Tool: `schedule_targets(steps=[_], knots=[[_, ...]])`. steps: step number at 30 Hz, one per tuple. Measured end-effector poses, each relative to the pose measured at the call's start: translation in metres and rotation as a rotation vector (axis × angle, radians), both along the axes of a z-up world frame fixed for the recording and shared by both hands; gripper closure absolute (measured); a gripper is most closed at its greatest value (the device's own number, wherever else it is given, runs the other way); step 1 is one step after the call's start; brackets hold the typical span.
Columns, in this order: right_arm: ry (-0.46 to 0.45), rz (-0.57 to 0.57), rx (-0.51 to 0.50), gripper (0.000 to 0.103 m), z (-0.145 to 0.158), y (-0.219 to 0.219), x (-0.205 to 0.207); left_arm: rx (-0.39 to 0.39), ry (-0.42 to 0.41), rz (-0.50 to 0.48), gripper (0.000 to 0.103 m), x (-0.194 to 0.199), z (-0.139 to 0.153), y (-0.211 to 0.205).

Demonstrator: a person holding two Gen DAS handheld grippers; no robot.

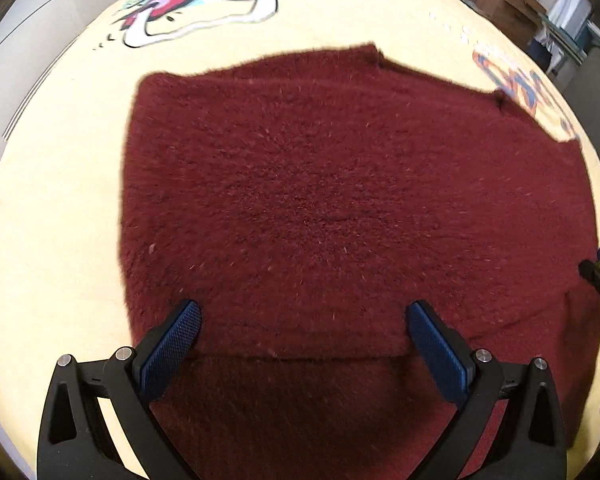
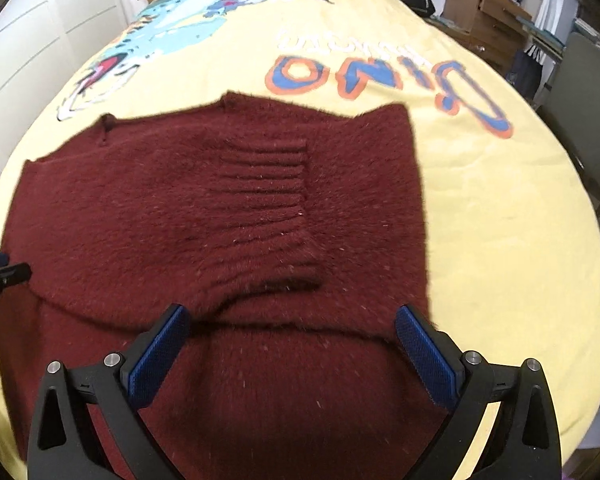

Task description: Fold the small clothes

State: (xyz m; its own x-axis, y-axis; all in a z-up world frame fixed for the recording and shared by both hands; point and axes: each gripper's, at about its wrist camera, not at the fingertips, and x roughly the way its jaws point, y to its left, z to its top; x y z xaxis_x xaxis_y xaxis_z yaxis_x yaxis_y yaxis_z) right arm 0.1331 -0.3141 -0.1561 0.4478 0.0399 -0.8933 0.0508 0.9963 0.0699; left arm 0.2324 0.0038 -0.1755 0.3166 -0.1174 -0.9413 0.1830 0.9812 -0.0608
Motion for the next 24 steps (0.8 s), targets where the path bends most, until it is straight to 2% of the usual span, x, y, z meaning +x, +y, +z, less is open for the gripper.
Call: schedule_targets(steps=[5, 10, 16, 20, 24], knots=[[-0.012, -0.001, 0.033, 0.001, 0.028, -0.015, -0.037, -0.001, -0.045, -0.002, 0.001, -0.025, 0.034, 0.011], [0.042, -0.014, 0.025, 0.001, 0.024, -0.024, -0.081, 0.007, -0.038, -0.020, 0.001, -0.068, 0.045, 0.035], [0.165, -0.042, 0.057, 0.001, -0.009, -0.033, -0.135, 0.025, 0.054, -0.009, 0.001, -0.115, 0.019, 0.036], [0.210, -0.062, 0.080, 0.001, -0.022, -0.034, -0.155, 0.052, 0.128, -0.024, 0.001, -0.141, -0.003, 0.037], [0.263, -0.058, 0.080, 0.001, -0.035, -0.030, -0.167, 0.047, 0.172, -0.019, 0.001, -0.154, -0.022, 0.036]])
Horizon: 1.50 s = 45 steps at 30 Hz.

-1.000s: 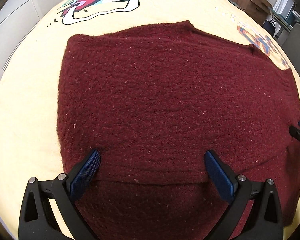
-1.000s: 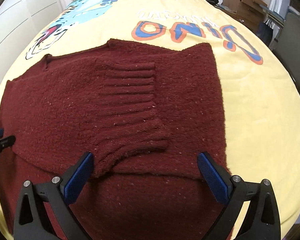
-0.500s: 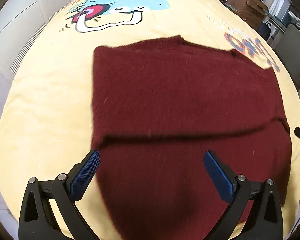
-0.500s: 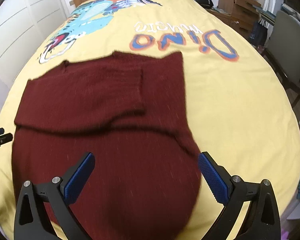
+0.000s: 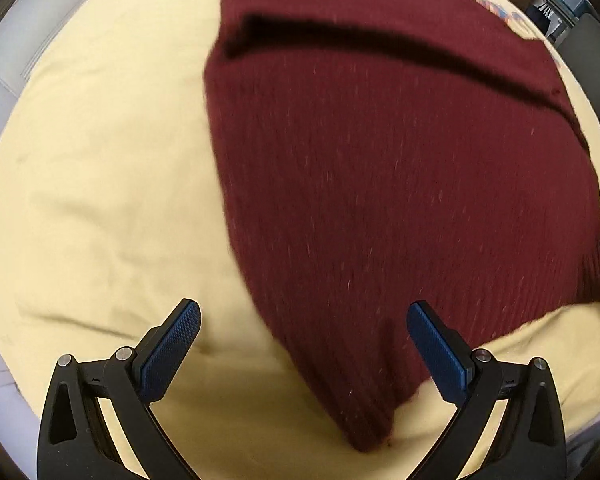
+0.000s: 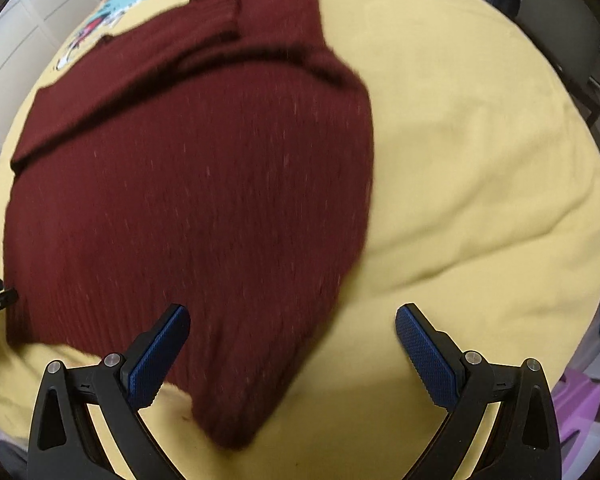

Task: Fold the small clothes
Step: 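Grasp the sweater hem with the left gripper while the right gripper grasps the hem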

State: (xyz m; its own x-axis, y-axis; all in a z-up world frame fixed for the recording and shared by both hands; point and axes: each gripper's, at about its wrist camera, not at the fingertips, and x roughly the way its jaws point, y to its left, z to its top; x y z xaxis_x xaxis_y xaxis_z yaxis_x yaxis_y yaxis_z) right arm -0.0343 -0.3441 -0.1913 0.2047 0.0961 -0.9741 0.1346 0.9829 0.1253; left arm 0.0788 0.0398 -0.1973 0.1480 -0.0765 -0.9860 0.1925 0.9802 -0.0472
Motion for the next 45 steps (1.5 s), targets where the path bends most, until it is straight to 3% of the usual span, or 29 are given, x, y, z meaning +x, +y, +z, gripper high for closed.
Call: schedule_targets(steps=[4, 6, 7, 8, 10, 12, 13, 14, 15, 16, 20, 30, 40, 45], knots=[[0.040, 0.042, -0.027, 0.001, -0.008, 0.009, 0.000, -0.010, 0.062, 0.004, 0.005, -0.003, -0.019, -0.005], [0.066, 0.059, -0.047, 0.001, -0.012, 0.016, 0.002, -0.017, 0.081, -0.012, 0.016, -0.003, -0.024, -0.009], [0.078, 0.067, -0.049, 0.008, -0.013, 0.019, 0.003, -0.019, 0.087, -0.021, 0.022, -0.003, -0.026, -0.012], [0.097, 0.075, -0.038, 0.023, -0.016, 0.022, 0.003, -0.020, 0.087, -0.029, 0.024, -0.002, -0.026, -0.014], [0.124, 0.074, 0.018, 0.045, -0.020, 0.026, 0.004, -0.033, 0.088, -0.043, 0.043, -0.005, -0.025, -0.018], [0.128, 0.075, 0.052, 0.058, -0.018, 0.027, 0.003, -0.046, 0.089, -0.055, 0.059, -0.004, -0.022, -0.022], [0.128, 0.071, 0.071, 0.072, -0.017, 0.026, 0.003, -0.059, 0.092, -0.060, 0.072, -0.004, -0.021, -0.024], [0.131, 0.057, 0.111, 0.085, -0.016, 0.024, 0.002, -0.075, 0.096, -0.064, 0.079, -0.005, -0.020, -0.024], [0.130, 0.045, 0.137, 0.086, -0.014, 0.020, 0.003, -0.101, 0.097, -0.069, 0.089, -0.004, -0.018, -0.026], [0.119, 0.042, 0.151, 0.088, -0.009, 0.018, 0.004, -0.112, 0.092, -0.073, 0.092, -0.007, -0.015, -0.025], [0.061, 0.044, 0.195, 0.090, 0.015, 0.013, 0.009, -0.111, 0.047, -0.104, 0.094, -0.006, 0.003, -0.034], [-0.211, -0.003, 0.184, 0.090, 0.103, -0.007, 0.062, -0.242, -0.100, -0.031, 0.094, 0.018, 0.081, -0.028], [-0.401, -0.068, 0.183, 0.091, 0.140, -0.012, 0.147, -0.272, -0.283, 0.045, 0.094, 0.105, 0.132, -0.017], [-0.396, -0.081, 0.155, 0.091, 0.139, -0.016, 0.202, -0.273, -0.318, 0.063, 0.094, 0.139, 0.145, -0.003]])
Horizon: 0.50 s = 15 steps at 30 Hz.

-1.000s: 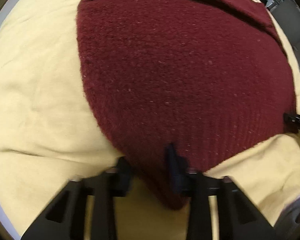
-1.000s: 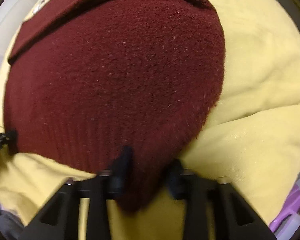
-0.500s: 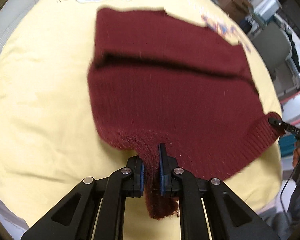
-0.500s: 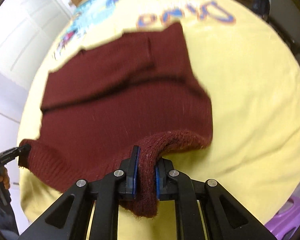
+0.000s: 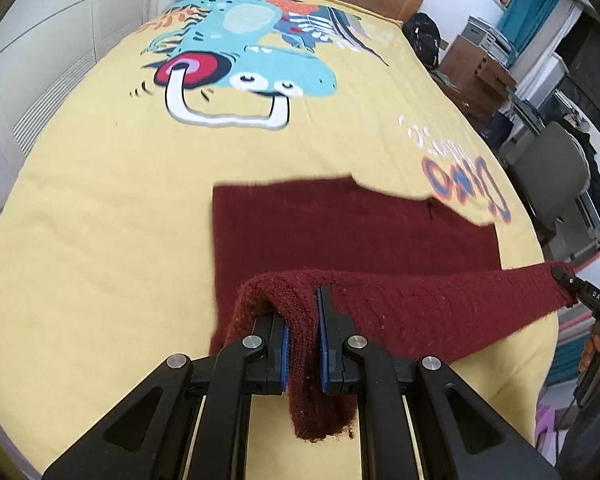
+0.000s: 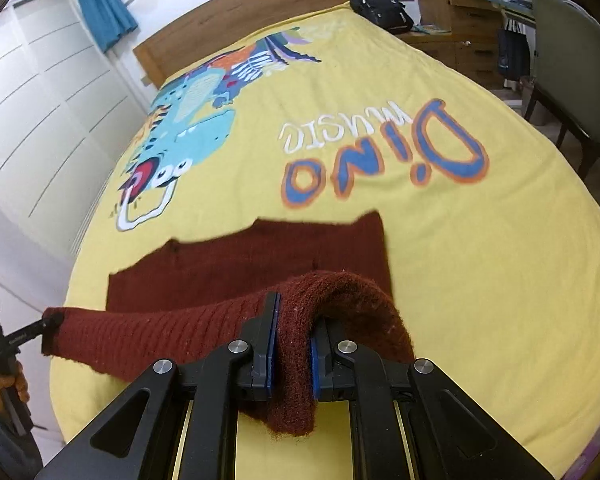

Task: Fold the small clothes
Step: 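Grasp the sweater hem with the left gripper while the right gripper grasps the hem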

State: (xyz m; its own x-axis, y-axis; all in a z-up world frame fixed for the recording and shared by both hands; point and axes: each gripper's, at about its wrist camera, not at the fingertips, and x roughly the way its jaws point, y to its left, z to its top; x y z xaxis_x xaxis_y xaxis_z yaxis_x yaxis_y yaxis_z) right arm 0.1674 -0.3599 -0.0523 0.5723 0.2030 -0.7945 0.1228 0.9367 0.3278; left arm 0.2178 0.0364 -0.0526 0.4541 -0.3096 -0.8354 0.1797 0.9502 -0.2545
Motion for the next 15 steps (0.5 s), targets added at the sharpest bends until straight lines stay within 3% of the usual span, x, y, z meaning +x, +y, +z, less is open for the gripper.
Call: schedule_targets(steps=[3, 7, 12, 15], knots=[[0.042, 0.008, -0.027, 0.091, -0.009, -0.001, 0.025, 0.046, -0.001, 0.008, 0.094, 0.019, -0.001, -0.001], [0.143, 0.023, -0.054, 0.091, -0.045, 0.005, 0.057, 0.082, 0.034, 0.023, 0.094, 0.053, -0.025, -0.006], [0.233, 0.018, -0.101, 0.089, -0.076, 0.011, 0.071, 0.224, 0.030, 0.046, 0.092, 0.072, -0.058, -0.021], [0.251, 0.007, -0.104, 0.088, -0.085, 0.011, 0.074, 0.270, 0.016, 0.051, 0.092, 0.074, -0.072, -0.026]])
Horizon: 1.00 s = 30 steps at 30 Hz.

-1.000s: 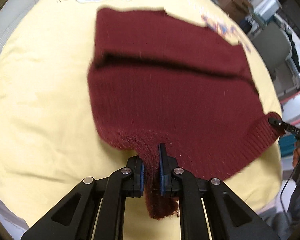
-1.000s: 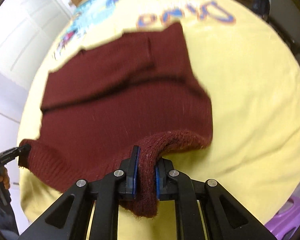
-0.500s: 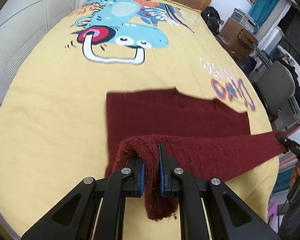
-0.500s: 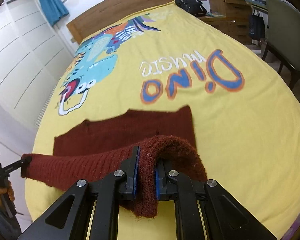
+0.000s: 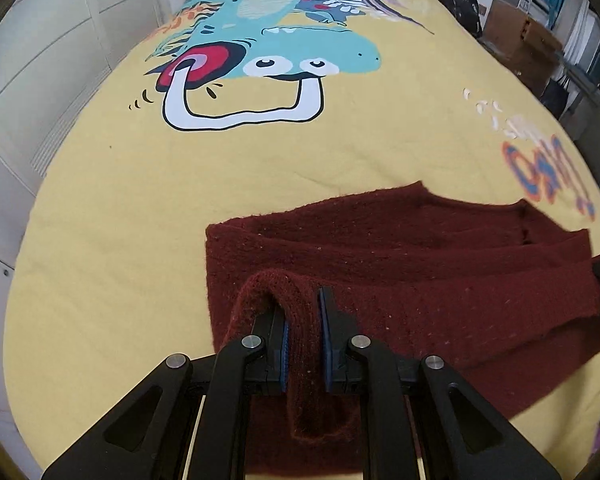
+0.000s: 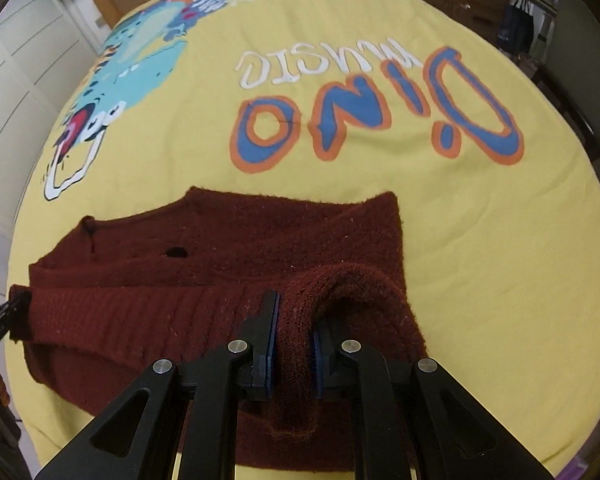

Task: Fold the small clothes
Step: 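Grasp the sweater hem with the left gripper while the right gripper grasps the hem, then fold the hem up over the body toward the collar, open both grippers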

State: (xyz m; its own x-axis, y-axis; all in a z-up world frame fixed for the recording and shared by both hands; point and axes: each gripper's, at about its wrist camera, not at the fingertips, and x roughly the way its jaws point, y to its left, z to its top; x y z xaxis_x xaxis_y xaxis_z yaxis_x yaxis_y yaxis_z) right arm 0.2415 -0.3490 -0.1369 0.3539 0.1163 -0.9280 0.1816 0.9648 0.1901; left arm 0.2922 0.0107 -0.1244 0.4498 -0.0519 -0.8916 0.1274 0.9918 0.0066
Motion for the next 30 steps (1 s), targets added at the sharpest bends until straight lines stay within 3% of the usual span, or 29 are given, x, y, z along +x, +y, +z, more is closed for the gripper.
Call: schedule_targets(steps=[3, 6, 8, 9, 11, 13, 14, 17, 19, 22, 30], knots=[[-0.007, -0.001, -0.016, 0.084, -0.002, 0.002, 0.001, 0.044, 0.008, 0.003, 0.092, 0.002, -0.009, -0.001], [-0.013, -0.016, -0.018, 0.074, 0.003, 0.001, -0.002, 0.059, 0.021, -0.001, 0.091, 0.002, -0.013, 0.000], [-0.037, -0.025, -0.010, 0.047, 0.010, 0.002, -0.006, 0.057, 0.035, 0.002, 0.089, 0.003, -0.012, 0.002], [-0.052, -0.026, -0.008, 0.040, 0.015, 0.003, -0.008, 0.047, 0.040, 0.008, 0.087, 0.002, -0.010, 0.004], [-0.086, -0.012, -0.003, 0.032, 0.026, 0.007, -0.012, 0.011, 0.037, 0.023, 0.080, 0.001, -0.002, 0.008], [-0.116, 0.012, -0.001, 0.025, 0.038, 0.015, -0.016, -0.022, 0.018, 0.023, 0.058, -0.002, 0.009, 0.009], [-0.132, 0.024, -0.007, 0.022, 0.043, 0.019, -0.019, -0.016, -0.006, 0.023, 0.053, -0.005, 0.016, 0.007], [-0.175, 0.067, -0.023, 0.018, 0.056, 0.037, -0.028, -0.027, -0.046, 0.003, 0.037, -0.013, 0.033, 0.001], [-0.200, 0.097, -0.029, 0.014, 0.061, 0.052, -0.035, -0.049, -0.055, -0.018, 0.014, -0.019, 0.041, -0.005], [-0.217, 0.134, -0.051, 0.013, 0.058, 0.073, -0.044, -0.075, -0.087, -0.049, 0.002, -0.030, 0.050, -0.017], [-0.180, 0.219, -0.118, 0.013, 0.010, 0.119, -0.066, -0.080, -0.114, -0.096, 0.001, -0.055, 0.025, -0.043]])
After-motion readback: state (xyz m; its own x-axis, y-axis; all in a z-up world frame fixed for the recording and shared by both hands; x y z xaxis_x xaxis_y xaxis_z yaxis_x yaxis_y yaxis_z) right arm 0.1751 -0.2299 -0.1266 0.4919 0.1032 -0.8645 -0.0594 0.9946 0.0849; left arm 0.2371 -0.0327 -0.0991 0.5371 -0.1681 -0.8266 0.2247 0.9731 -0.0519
